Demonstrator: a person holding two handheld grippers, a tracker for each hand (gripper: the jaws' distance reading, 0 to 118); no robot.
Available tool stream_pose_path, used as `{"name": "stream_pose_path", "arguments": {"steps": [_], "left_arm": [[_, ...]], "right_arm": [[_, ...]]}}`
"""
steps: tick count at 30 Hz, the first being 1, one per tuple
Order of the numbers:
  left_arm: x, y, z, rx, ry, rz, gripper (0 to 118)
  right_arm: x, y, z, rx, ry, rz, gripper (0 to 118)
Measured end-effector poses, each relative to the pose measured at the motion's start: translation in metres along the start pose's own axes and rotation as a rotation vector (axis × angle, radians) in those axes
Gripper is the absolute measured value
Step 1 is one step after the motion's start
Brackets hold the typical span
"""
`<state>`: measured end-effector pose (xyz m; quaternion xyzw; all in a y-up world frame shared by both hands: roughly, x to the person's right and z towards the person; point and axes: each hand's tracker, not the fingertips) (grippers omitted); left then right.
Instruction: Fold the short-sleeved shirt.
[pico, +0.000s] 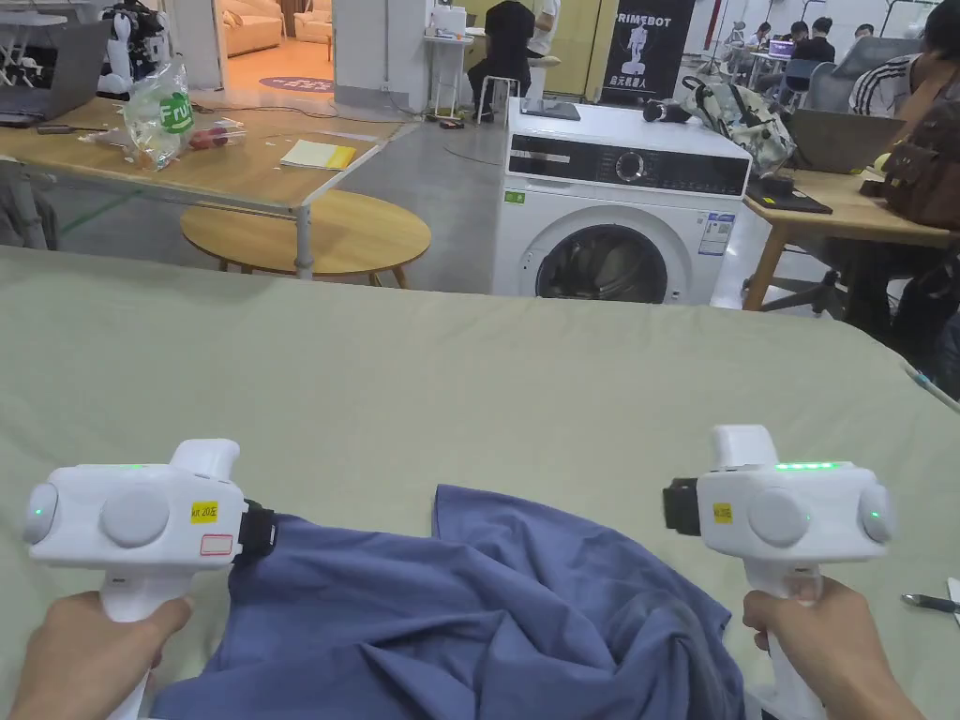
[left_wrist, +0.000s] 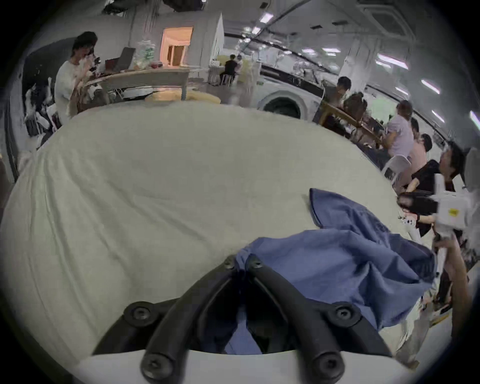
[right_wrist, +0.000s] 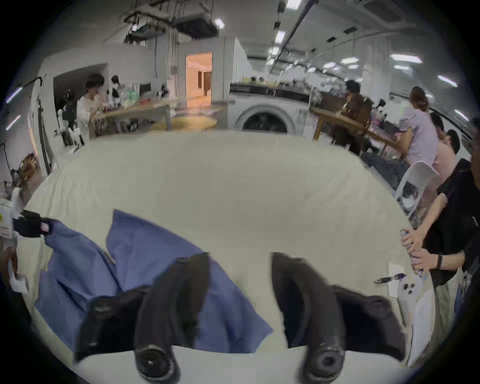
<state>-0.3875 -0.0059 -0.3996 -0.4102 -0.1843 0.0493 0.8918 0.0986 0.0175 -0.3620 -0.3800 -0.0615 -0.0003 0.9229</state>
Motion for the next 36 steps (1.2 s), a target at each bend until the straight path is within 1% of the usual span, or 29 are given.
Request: {"name": "stream_pose_path", "arguments": {"steps": [1, 4, 7, 8, 9, 10, 12, 13, 14, 16, 17, 18, 21, 23, 26, 28, 31, 33, 35, 36], "left_arm": [[0.001, -0.002, 0.004, 0.002, 0.006, -0.011, 0], [0.003, -0.006, 0.013, 0.012, 0.006, -0.006, 0], [-0.003, -0.007, 0.01, 0.008, 0.004, 0.013, 0], [-0.004, -0.008, 0.009, 0.002, 0.004, 0.014, 0], [-0.004, -0.009, 0.008, -0.002, 0.006, 0.014, 0], [-0.004, -0.01, 0.007, -0.003, 0.008, 0.016, 0], [-0.003, -0.01, 0.006, -0.007, 0.01, 0.019, 0], [-0.004, -0.009, 0.005, -0.006, 0.011, 0.021, 0], [-0.005, -0.008, 0.004, -0.008, 0.01, 0.027, 0], [-0.007, -0.005, 0.006, -0.001, 0.009, 0.032, 0], [-0.007, -0.003, 0.008, 0.009, 0.01, 0.033, 0], [-0.008, 0.002, 0.012, 0.014, 0.015, 0.035, 0], [-0.012, 0.017, 0.03, 0.053, 0.027, 0.027, 0], [-0.013, 0.031, 0.048, 0.096, 0.029, 0.029, 0], [-0.016, 0.055, 0.072, 0.156, 0.042, 0.022, 0], [-0.009, 0.072, 0.095, 0.188, 0.046, 0.008, 0], [-0.008, 0.1, 0.123, 0.22, 0.074, -0.019, 0], [-0.011, 0.121, 0.141, 0.245, 0.089, -0.014, 0], [-0.013, 0.141, 0.16, 0.275, 0.096, -0.011, 0], [-0.014, 0.151, 0.168, 0.285, 0.104, -0.012, 0]], "right_arm": [[-0.001, 0.0, -0.013, -0.045, 0.009, 0.022, 59], [-0.008, -0.006, -0.043, -0.136, -0.001, 0.038, 59], [-0.013, -0.021, -0.07, -0.263, 0.045, 0.058, 58], [-0.015, -0.026, -0.075, -0.298, 0.031, 0.072, 57], [-0.017, -0.028, -0.073, -0.242, 0.021, 0.067, 55], [-0.018, -0.029, -0.064, -0.178, 0.007, 0.037, 42], [-0.018, -0.029, -0.064, -0.18, 0.012, 0.015, 0], [-0.018, -0.03, -0.064, -0.167, 0.001, 0.018, 0], [-0.016, -0.031, -0.06, -0.165, 0.009, 0.014, 0], [-0.011, -0.03, -0.051, -0.123, 0.018, -0.019, 0], [-0.008, -0.03, -0.04, -0.041, -0.024, -0.039, 0], [-0.003, -0.027, -0.029, -0.009, -0.046, -0.045, 0], [0.013, -0.012, 0.001, 0.045, -0.037, -0.053, 0], [0.026, 0.0, 0.022, 0.111, -0.08, -0.057, 0], [0.043, 0.017, 0.056, 0.187, -0.113, -0.095, 0], [0.053, 0.03, 0.081, 0.241, -0.113, -0.123, 0], [0.059, 0.053, 0.112, 0.292, -0.16, -0.079, 0], [0.064, 0.069, 0.133, 0.351, -0.158, -0.087, 0], [0.063, 0.087, 0.158, 0.401, -0.184, -0.091, 0], [0.064, 0.096, 0.166, 0.399, -0.18, -0.092, 0]]}}
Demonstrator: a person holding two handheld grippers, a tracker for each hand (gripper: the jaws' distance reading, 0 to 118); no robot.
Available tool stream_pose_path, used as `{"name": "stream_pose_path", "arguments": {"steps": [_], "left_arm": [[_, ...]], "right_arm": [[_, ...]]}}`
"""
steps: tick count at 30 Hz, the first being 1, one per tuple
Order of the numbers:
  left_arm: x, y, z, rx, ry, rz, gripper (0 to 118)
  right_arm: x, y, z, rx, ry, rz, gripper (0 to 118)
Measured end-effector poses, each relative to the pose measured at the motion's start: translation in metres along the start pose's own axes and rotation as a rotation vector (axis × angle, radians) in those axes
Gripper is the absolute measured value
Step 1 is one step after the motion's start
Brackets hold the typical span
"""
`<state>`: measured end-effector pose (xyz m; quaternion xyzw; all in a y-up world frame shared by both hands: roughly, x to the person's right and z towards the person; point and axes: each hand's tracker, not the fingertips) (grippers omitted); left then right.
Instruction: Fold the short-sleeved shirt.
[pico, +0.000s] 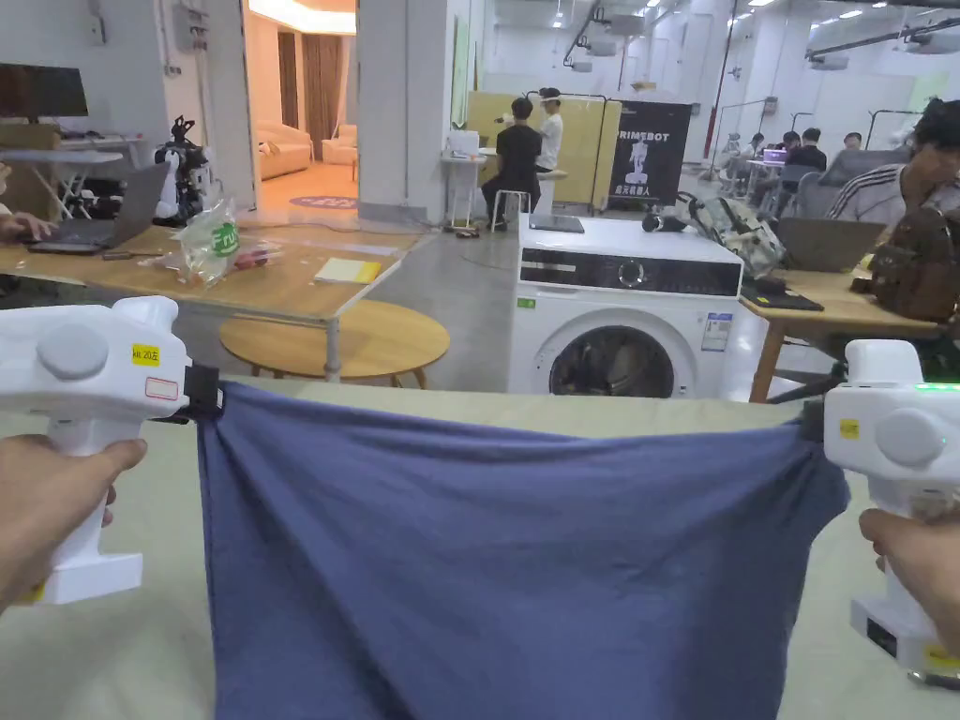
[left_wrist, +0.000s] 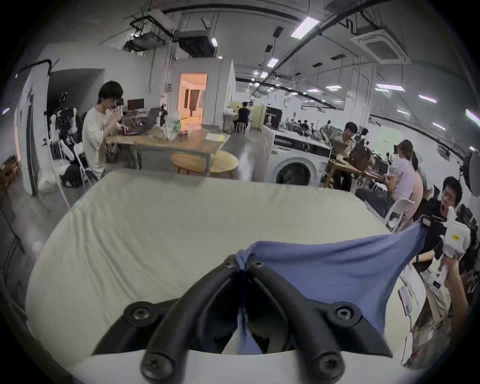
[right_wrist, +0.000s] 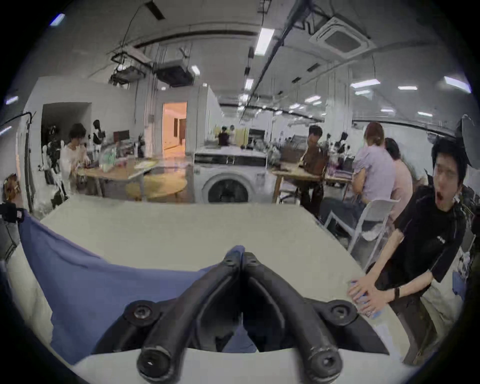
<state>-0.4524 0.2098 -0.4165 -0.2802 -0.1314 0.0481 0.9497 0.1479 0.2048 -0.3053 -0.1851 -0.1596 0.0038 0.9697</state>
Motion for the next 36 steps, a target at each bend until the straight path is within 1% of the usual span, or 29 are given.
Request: {"name": "stream_pose_path", "arguments": {"steps": [1, 2, 9, 16, 26, 29, 30, 31, 34, 36], "left_arm": [[-0.001, 0.011, 0.005, -0.002, -0.002, -0.003, 0], [-0.001, 0.02, 0.01, 0.021, 0.004, -0.006, 0], [0.003, 0.084, 0.025, 0.081, 0.017, -0.019, 0], [0.001, 0.154, 0.033, 0.154, 0.03, -0.025, 0], [0.012, 0.247, 0.045, 0.261, 0.053, -0.057, 0], [0.013, 0.26, 0.047, 0.276, 0.056, -0.057, 0], [0.013, 0.263, 0.046, 0.284, 0.066, -0.06, 0], [0.012, 0.263, 0.046, 0.286, 0.07, -0.057, 0], [0.01, 0.256, 0.041, 0.302, 0.076, -0.052, 0], [0.008, 0.243, 0.036, 0.289, 0.079, -0.052, 0]], "right_arm": [[0.002, 0.012, 0.005, 0.025, 0.008, -0.023, 0], [0.0, 0.023, 0.01, 0.045, 0.013, -0.023, 0], [-0.015, 0.088, 0.028, 0.166, -0.014, 0.019, 0], [-0.018, 0.154, 0.023, 0.233, -0.036, 0.006, 0], [-0.023, 0.25, 0.01, 0.332, -0.077, 0.022, 0], [-0.026, 0.268, 0.011, 0.357, -0.085, 0.026, 0], [-0.028, 0.27, 0.012, 0.372, -0.091, 0.046, 0], [-0.03, 0.271, 0.013, 0.382, -0.09, 0.05, 0], [-0.033, 0.262, 0.011, 0.388, -0.09, 0.055, 0], [-0.033, 0.247, 0.005, 0.363, -0.087, 0.052, 0]]}}
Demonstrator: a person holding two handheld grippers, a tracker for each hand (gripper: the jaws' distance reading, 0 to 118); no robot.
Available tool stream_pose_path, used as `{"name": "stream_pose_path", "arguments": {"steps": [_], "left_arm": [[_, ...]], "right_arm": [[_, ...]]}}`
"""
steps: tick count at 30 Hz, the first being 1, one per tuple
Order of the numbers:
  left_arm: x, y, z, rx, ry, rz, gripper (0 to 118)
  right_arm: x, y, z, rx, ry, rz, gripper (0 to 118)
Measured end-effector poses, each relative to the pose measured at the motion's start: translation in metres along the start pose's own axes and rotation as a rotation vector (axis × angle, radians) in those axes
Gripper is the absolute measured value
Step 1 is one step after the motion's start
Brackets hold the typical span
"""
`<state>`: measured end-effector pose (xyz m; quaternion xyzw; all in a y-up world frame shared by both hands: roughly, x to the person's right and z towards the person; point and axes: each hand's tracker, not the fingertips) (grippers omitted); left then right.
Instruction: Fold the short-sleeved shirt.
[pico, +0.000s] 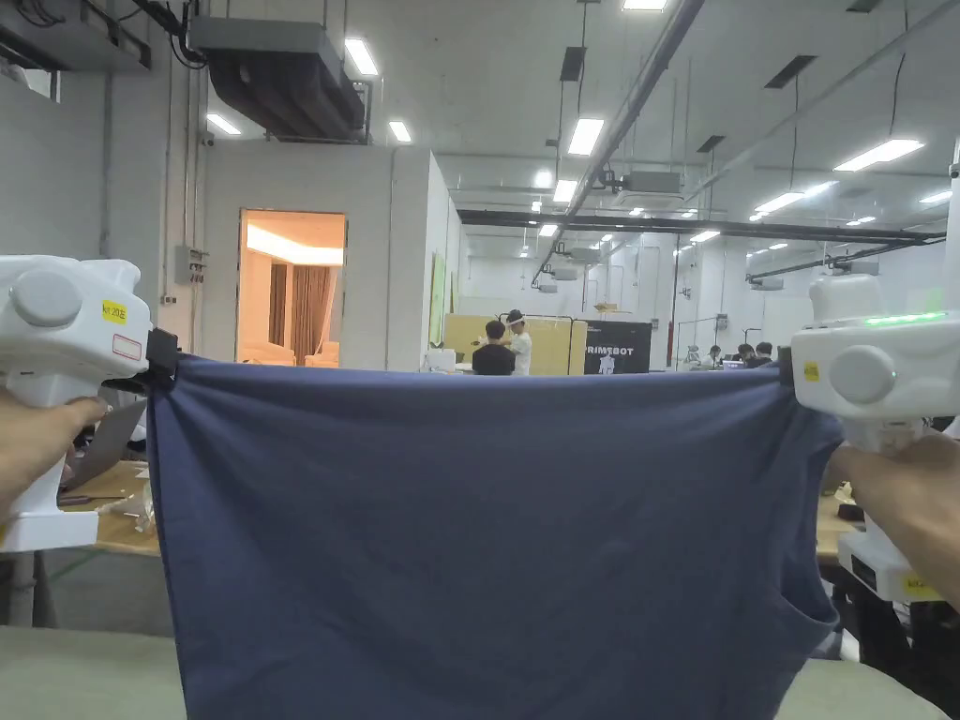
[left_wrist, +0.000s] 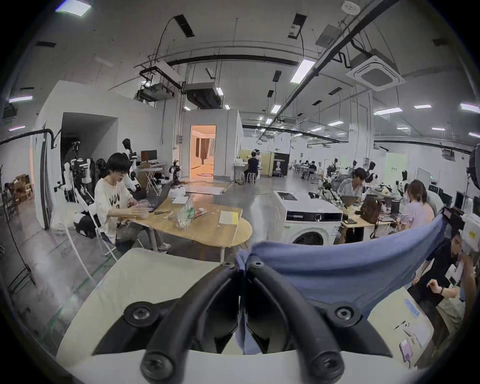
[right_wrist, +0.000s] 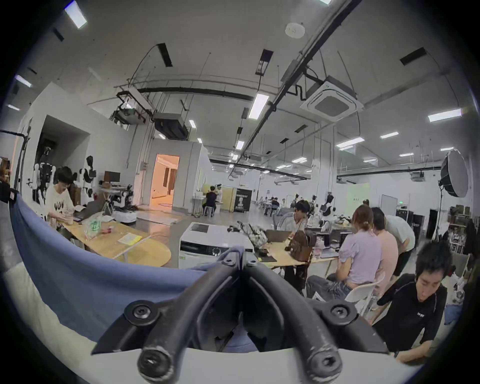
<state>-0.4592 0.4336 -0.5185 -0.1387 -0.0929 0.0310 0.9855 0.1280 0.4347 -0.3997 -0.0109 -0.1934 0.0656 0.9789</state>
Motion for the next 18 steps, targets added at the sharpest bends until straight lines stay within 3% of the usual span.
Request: {"name": "stream_pose_path", "arguments": {"steps": [10, 18], "left_arm": [[-0.004, -0.127, 0.017, -0.094, -0.021, -0.024, 0], [-0.007, -0.24, 0.099, -0.128, -0.066, 0.028, 0]], "right_arm": [[-0.004, -0.125, 0.038, -0.154, 0.008, 0.039, 0], [0.019, -0.212, 0.136, -0.239, 0.022, 0.04, 0]]}}
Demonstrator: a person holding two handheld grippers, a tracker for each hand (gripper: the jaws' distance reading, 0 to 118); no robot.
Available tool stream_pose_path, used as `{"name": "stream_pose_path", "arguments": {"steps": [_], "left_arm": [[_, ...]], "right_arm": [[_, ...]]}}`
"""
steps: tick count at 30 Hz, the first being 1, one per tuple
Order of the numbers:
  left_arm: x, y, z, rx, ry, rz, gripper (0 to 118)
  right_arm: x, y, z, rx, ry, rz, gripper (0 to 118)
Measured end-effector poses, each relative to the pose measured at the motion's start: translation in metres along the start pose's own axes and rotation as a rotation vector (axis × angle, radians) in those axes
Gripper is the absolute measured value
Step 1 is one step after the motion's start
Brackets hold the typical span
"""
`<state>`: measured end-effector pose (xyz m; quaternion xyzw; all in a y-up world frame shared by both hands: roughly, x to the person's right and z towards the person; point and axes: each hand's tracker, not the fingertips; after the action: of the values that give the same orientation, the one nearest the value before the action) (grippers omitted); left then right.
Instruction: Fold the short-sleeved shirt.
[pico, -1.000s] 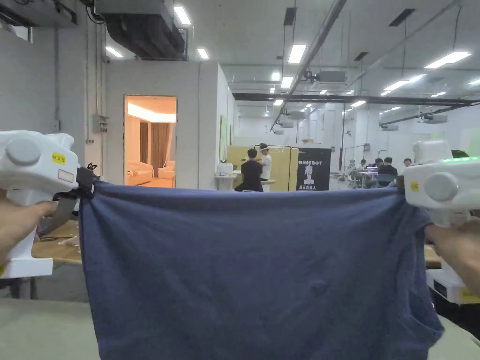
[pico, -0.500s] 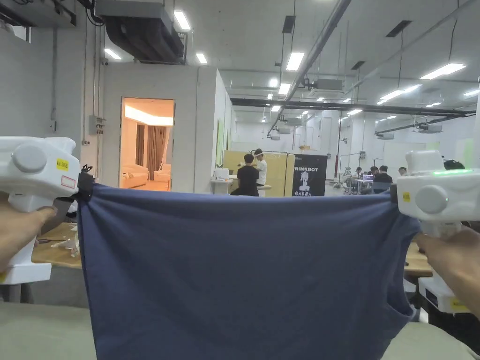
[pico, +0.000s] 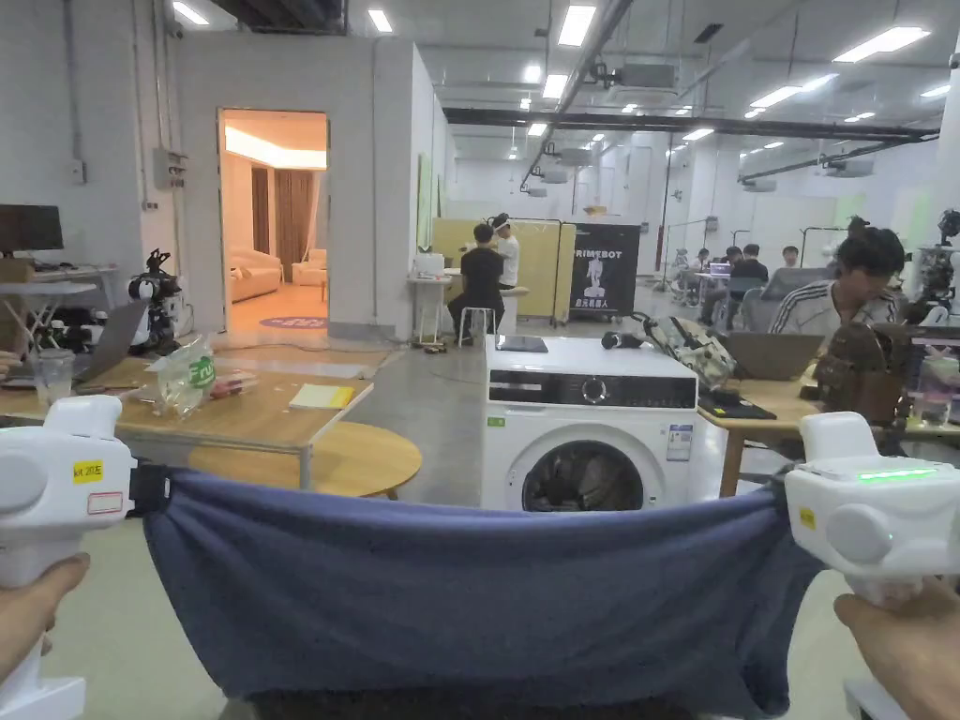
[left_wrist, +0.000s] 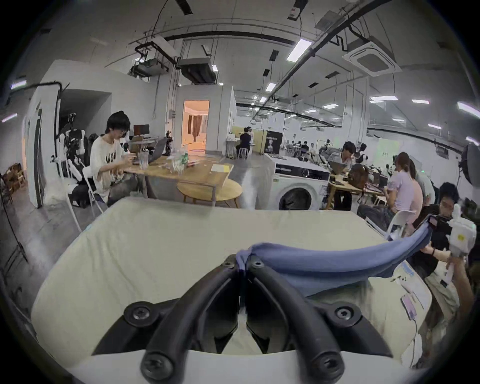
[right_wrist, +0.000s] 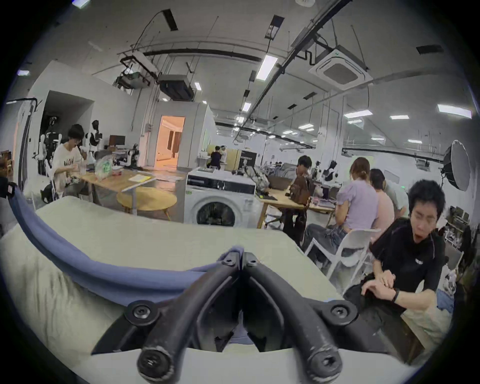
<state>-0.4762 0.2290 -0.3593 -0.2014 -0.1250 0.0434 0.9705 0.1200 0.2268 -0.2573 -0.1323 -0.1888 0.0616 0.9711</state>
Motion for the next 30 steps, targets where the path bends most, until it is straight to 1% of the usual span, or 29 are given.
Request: {"name": "stream_pose_path", "arguments": {"steps": [5, 7, 12, 14, 19, 22, 30], "left_arm": [[0.002, -0.064, 0.049, -0.04, -0.008, -0.026, 0], [0.002, -0.087, 0.063, -0.088, -0.017, -0.026, 0], [0.0, -0.147, 0.089, -0.138, -0.029, -0.021, 0], [-0.001, -0.169, 0.094, -0.188, -0.039, -0.011, 0], [-0.008, -0.218, 0.094, -0.304, -0.034, -0.003, 0], [-0.013, -0.246, 0.093, -0.361, -0.035, 0.025, 0], [-0.022, -0.304, 0.062, -0.591, -0.01, 0.038, 0]], "right_arm": [[0.01, -0.056, 0.052, -0.067, 0.013, -0.006, 0], [0.012, -0.079, 0.067, -0.099, 0.016, 0.025, 0], [0.014, -0.139, 0.101, -0.175, 0.025, 0.032, 0], [0.016, -0.16, 0.111, -0.199, 0.026, 0.037, 0], [0.014, -0.206, 0.126, -0.305, 0.056, 0.086, 0], [0.012, -0.231, 0.13, -0.371, 0.063, 0.106, 0], [0.008, -0.289, 0.107, -0.614, 0.087, 0.149, 0]]}}
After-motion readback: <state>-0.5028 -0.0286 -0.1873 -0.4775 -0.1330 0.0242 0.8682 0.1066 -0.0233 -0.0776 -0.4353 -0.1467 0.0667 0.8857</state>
